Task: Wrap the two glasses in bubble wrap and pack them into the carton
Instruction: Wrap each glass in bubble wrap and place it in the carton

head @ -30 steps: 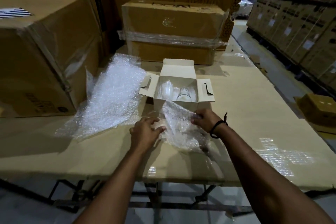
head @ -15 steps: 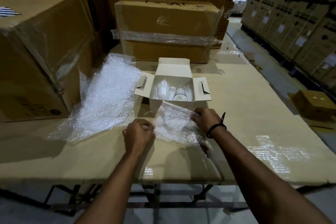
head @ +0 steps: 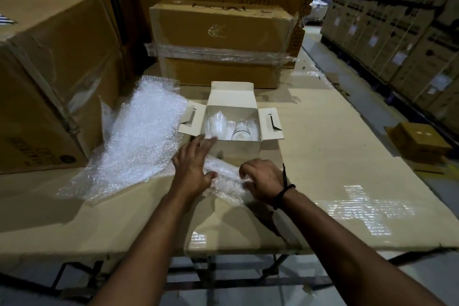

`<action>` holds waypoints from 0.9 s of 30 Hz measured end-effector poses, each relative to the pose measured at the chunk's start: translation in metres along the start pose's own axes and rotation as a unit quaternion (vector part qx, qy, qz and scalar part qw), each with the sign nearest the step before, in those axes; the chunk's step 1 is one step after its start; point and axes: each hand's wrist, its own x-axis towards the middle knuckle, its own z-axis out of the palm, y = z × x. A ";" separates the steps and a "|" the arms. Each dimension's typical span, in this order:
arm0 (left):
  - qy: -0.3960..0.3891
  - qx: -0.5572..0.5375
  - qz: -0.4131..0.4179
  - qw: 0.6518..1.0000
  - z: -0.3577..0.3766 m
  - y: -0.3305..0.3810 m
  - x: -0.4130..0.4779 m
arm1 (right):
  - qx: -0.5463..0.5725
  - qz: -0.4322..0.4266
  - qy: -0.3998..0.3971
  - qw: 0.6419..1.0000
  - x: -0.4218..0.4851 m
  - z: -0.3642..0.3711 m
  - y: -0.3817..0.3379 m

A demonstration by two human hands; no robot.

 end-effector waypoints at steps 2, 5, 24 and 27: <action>0.007 0.029 0.078 0.997 0.002 -0.006 0.005 | -0.006 0.001 -0.050 0.999 -0.004 0.000 -0.004; 0.011 0.031 0.110 0.993 0.003 -0.013 0.005 | -0.011 -0.002 -0.109 0.994 -0.010 -0.005 -0.010; -0.203 0.127 0.064 0.969 -0.005 -0.022 -0.013 | -0.022 0.179 -0.242 0.953 -0.008 -0.011 -0.007; -0.242 0.157 0.091 0.953 -0.003 -0.020 -0.008 | -0.067 0.151 -0.259 0.952 -0.007 -0.006 -0.011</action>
